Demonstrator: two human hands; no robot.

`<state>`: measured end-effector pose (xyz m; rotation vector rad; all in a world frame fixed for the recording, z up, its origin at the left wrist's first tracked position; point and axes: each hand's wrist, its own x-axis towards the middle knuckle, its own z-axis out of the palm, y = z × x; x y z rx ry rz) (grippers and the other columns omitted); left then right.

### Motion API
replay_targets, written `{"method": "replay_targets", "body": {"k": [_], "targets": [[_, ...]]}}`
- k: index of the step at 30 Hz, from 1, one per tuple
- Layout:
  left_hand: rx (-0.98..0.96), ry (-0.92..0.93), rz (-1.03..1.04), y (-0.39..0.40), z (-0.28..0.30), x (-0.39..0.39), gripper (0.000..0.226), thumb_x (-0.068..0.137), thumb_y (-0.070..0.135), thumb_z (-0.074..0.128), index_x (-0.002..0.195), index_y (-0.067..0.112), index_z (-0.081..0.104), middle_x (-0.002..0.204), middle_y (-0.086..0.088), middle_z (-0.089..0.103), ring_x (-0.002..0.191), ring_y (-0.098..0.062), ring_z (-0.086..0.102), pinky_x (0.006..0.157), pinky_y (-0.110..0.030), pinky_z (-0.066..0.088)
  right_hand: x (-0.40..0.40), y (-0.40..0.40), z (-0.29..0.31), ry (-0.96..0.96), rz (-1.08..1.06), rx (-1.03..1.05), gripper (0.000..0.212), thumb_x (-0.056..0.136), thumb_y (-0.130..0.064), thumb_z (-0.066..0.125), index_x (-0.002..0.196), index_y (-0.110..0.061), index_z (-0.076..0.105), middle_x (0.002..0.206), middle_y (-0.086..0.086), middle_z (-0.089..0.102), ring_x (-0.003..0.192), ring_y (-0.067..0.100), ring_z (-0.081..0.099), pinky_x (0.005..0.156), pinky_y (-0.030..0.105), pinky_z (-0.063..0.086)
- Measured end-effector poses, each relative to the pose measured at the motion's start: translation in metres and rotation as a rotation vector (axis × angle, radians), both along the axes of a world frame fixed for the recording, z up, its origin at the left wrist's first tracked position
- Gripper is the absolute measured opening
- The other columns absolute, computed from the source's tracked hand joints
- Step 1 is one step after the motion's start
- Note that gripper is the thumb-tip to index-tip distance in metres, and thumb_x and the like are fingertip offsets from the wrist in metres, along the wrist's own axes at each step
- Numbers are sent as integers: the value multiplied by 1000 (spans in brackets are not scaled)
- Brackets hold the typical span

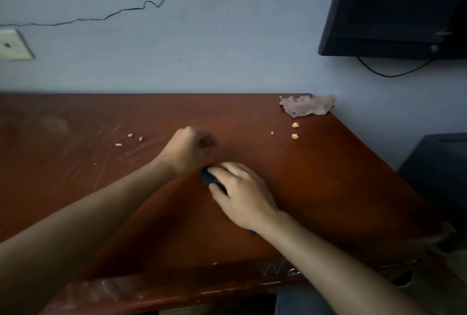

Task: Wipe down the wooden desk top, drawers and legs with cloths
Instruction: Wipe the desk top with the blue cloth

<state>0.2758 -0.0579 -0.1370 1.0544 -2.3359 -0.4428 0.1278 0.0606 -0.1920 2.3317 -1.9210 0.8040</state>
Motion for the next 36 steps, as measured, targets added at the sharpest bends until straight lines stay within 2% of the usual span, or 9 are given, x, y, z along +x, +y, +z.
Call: {"method": "replay_targets", "body": {"k": [3,6,10,12,14,22,30,34,36], "targets": [[-108,-93,-2,49,-13,51,26,87,5,64,103,18,79,100,3,75,91,-18,69,81,-34,55,1,-9,10,9,134,56,38,105,-29,53,142,-21,59,143,-5,57,134,15,46,115,30,34],[-116,-204,18,85,-35,90,29,97,18,61,122,23,73,130,7,67,116,-14,64,101,-29,51,1,-35,16,30,236,136,39,105,-29,54,143,-22,59,148,-5,55,137,12,44,114,24,30],[-64,-323,50,105,-47,112,58,105,54,26,156,32,44,164,15,34,153,-5,27,121,-17,11,3,-101,14,-2,105,158,38,105,-33,52,141,-25,60,148,-6,56,135,19,50,110,33,40],[-31,-410,52,109,-48,113,70,101,63,7,163,36,23,169,20,13,157,-2,4,122,-19,-7,8,-131,13,-46,-8,151,39,106,-33,50,143,-23,58,149,-3,54,136,21,49,111,34,40],[-24,-456,75,112,-48,110,66,105,63,7,165,36,8,171,19,-1,156,0,-11,123,-23,-15,19,-143,11,-36,-53,119,41,107,-33,47,145,-21,56,151,-2,53,138,21,48,112,34,39],[15,-436,306,118,-45,105,80,103,67,13,166,20,1,173,3,-7,157,-10,-17,124,-29,-16,39,-103,7,-62,422,129,36,99,-24,66,135,-25,67,139,-10,63,133,3,50,114,20,35],[46,-410,323,114,-47,106,81,98,74,12,165,30,0,173,6,-11,156,-13,-21,128,-41,-11,56,-220,18,-26,-18,109,38,106,-32,51,141,-21,60,145,-1,60,133,24,54,108,34,42],[61,-371,327,114,-46,107,81,98,72,15,166,29,6,173,5,-6,158,-13,-16,129,-41,-7,73,-201,15,9,27,96,37,106,-28,50,140,-19,61,143,2,60,130,27,55,107,37,44],[44,-340,337,114,-46,107,75,100,67,22,164,27,18,173,4,6,159,-15,-4,130,-39,-2,80,-163,8,22,116,70,35,103,-24,54,136,-16,63,142,4,61,129,28,55,108,36,41]]}}
